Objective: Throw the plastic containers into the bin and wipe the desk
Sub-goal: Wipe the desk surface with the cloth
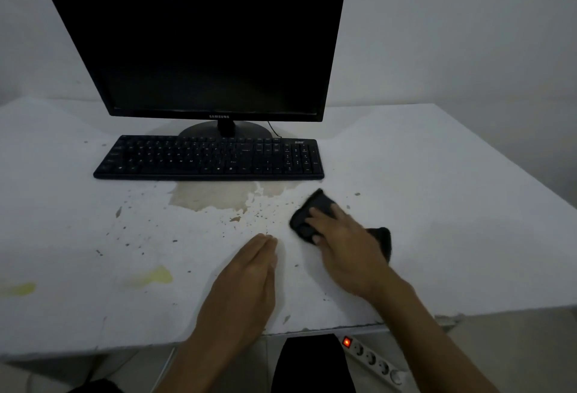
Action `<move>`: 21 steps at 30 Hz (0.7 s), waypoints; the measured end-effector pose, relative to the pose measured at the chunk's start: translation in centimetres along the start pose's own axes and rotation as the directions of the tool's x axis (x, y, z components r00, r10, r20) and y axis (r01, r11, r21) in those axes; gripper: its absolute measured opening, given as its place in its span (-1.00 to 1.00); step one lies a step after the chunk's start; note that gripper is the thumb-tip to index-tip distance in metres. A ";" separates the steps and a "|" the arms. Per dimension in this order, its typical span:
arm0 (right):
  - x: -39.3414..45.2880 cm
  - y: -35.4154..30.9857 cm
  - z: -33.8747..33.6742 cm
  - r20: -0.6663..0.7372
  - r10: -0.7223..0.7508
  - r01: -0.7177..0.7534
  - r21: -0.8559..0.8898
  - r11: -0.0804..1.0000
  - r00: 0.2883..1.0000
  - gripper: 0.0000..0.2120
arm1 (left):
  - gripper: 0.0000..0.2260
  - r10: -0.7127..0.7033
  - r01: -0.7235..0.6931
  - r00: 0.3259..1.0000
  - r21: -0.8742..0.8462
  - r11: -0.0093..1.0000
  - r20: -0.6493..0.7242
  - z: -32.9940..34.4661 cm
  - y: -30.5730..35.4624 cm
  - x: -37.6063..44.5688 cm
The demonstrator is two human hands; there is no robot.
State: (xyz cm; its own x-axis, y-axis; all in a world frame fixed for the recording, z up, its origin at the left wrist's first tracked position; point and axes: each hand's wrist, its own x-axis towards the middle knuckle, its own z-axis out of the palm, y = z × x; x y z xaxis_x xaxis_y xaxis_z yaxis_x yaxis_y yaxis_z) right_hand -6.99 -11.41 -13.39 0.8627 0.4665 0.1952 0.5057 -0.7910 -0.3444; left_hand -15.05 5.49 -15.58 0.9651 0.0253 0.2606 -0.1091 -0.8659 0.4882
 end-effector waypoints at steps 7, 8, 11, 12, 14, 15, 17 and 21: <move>-4.2 4.4 -1.5 -0.047 0.094 -0.094 -0.012 0.995 0.994 -0.61 | -0.45 0.030 -0.033 0.997 -0.037 0.999 -0.069 0.0 0.1 0.0; -3.8 5.0 -1.7 -0.064 0.164 -0.165 -0.013 0.986 0.984 -0.62 | -0.46 0.036 -0.039 0.997 -0.042 0.998 -0.070 -0.1 0.1 0.0; -0.7 4.3 -1.2 -0.104 0.263 -0.266 -0.015 0.964 0.959 -0.64 | -0.55 0.059 -0.064 0.994 -0.059 0.996 -0.090 -0.1 0.1 0.1; 0.5 3.5 -0.9 -0.101 0.252 -0.255 -0.022 0.967 0.962 -0.64 | -0.59 0.065 -0.072 0.993 -0.072 0.995 -0.103 0.0 0.0 0.1; 2.1 1.4 -0.1 -0.063 0.186 -0.186 0.007 0.982 0.980 -0.64 | -0.60 0.053 -0.060 0.993 -0.072 0.996 -0.106 0.1 0.0 0.1; 2.4 0.3 0.3 -0.037 0.127 -0.126 0.032 0.992 0.991 -0.64 | -0.58 0.043 -0.049 0.995 -0.063 0.997 -0.094 0.1 0.1 0.2; 1.2 -1.4 1.1 0.013 -0.010 0.010 0.041 0.999 1.000 -0.63 | -0.55 0.023 -0.026 0.998 -0.063 0.998 -0.054 0.2 0.2 0.2; -3.9 -0.3 1.0 -0.048 -0.073 0.074 0.026 0.997 0.996 -0.60 | -0.63 0.020 -0.028 0.995 -0.081 0.996 -0.093 -0.2 0.1 -0.1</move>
State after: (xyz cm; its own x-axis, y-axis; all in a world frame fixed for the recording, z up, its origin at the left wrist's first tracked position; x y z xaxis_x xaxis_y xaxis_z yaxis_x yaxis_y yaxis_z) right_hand -10.50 -12.59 -14.92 0.8229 0.5031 0.2640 0.5679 -0.7437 -0.3527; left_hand -15.22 5.54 -15.42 0.9364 0.0542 0.3467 -0.1548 -0.8229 0.5467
